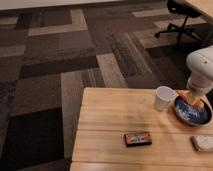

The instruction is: Place the pepper in the ceramic bowl

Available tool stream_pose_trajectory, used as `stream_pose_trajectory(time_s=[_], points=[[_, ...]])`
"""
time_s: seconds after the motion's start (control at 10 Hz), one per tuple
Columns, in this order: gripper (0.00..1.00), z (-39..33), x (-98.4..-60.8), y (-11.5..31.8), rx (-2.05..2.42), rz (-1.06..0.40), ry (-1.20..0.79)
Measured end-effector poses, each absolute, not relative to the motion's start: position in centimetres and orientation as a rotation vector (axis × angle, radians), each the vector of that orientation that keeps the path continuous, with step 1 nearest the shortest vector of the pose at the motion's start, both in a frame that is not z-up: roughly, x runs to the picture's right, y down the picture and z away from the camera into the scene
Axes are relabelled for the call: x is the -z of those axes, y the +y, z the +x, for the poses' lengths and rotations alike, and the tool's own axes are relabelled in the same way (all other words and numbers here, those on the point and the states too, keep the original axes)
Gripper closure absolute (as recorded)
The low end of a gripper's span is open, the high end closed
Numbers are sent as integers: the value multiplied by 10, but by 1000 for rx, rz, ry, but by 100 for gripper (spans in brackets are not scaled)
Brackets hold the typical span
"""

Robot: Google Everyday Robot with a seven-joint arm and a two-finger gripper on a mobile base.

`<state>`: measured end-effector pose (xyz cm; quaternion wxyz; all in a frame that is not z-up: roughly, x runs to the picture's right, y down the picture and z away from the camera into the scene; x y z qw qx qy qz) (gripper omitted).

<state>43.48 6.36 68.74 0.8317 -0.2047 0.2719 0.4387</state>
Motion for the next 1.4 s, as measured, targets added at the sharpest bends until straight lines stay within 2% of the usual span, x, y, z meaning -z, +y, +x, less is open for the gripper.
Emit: stream_pose_trajectory(time_s=[0.7,0.8,0.9,1.0,1.2,1.3,1.4], points=[[100,482,-757,79,-1028,-474,539],[92,481,-757,79,-1029,-474,537],[76,481,-757,79,-1029,-475,537],[65,481,-757,79,-1029,-475,538],[33,482,-757,79,-1029,-475,539],[21,482,-757,79,-1029,-475,539],[20,482,-757,79,-1029,-475,539]])
